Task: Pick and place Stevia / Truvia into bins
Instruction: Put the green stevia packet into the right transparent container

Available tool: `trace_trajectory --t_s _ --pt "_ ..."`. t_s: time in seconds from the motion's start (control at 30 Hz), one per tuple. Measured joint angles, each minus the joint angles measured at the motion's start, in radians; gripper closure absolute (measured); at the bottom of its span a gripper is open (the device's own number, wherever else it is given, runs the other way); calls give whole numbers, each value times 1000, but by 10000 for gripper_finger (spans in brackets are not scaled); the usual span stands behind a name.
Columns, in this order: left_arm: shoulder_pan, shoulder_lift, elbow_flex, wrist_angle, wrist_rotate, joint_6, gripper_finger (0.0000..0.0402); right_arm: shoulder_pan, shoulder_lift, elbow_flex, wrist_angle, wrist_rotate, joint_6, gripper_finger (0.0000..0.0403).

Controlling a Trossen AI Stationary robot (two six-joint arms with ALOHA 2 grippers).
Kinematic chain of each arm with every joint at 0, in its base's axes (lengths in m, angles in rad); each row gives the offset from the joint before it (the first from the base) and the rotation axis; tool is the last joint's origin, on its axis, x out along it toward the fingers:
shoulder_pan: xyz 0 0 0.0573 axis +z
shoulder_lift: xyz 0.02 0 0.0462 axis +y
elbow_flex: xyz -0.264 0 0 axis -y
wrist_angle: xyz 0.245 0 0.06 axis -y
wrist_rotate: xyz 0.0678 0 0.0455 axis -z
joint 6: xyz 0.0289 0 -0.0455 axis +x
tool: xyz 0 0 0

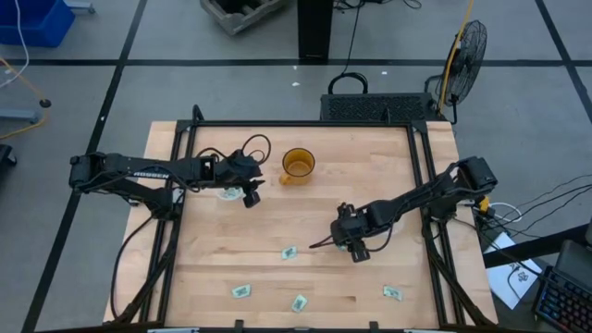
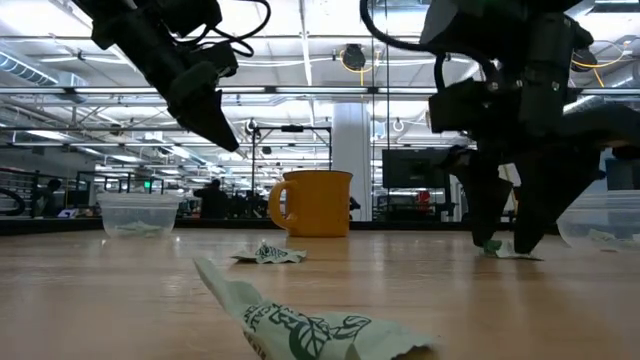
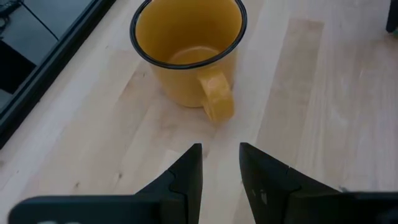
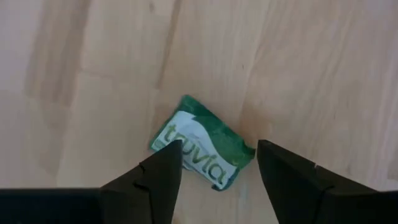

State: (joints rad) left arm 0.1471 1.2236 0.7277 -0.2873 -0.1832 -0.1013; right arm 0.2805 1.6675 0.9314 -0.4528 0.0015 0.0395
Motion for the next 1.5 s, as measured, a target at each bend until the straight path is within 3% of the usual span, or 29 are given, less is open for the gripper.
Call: trace_trajectory --t_s 0.27,0.87,1.2,1.5 --pt "0 0 0 -1 0 26 289 -38 26 3 -45 -5 -27 222" --pt "0 0 0 0 0 28 289 -58 1 -1 -89 -3 -26 317" --pt "0 0 0 4 0 49 289 -59 -212 -2 -273 -2 62 335" --pt "0 0 0 5 0 50 289 -59 -485 21 -521 0 303 336"
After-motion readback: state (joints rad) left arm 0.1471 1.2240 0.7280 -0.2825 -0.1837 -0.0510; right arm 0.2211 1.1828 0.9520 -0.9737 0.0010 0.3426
